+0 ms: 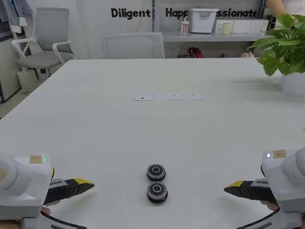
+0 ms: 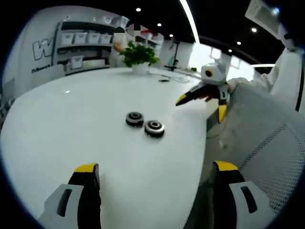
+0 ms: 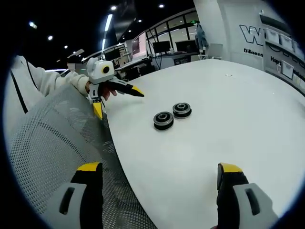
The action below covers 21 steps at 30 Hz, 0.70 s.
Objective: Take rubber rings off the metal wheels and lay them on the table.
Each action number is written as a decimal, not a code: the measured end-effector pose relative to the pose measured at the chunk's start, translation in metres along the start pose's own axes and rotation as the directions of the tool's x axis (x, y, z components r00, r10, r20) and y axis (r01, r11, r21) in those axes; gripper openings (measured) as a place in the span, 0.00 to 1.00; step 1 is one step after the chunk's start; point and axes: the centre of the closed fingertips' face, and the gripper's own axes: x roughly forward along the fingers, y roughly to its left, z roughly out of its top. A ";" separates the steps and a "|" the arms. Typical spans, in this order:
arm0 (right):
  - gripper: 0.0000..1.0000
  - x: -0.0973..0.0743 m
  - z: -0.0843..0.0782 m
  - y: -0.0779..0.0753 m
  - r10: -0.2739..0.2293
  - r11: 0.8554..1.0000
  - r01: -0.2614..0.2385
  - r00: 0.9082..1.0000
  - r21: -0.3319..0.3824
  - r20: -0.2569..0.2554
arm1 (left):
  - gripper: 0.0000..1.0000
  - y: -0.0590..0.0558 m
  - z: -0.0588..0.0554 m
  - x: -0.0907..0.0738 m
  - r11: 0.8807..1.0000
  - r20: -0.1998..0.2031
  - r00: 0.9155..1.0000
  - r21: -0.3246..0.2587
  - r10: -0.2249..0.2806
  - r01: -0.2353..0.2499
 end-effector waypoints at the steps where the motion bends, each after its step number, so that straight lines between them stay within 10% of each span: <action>1: 0.96 0.000 0.000 0.000 0.001 1.000 -0.001 1.000 0.001 0.000 | 1.00 0.000 0.000 0.000 1.000 0.000 1.000 -0.001 0.000 0.000; 21: 0.96 0.000 -0.002 0.000 0.003 1.000 -0.003 1.000 0.014 0.005 | 1.00 -0.002 -0.003 0.001 1.000 -0.009 1.000 -0.001 -0.002 0.002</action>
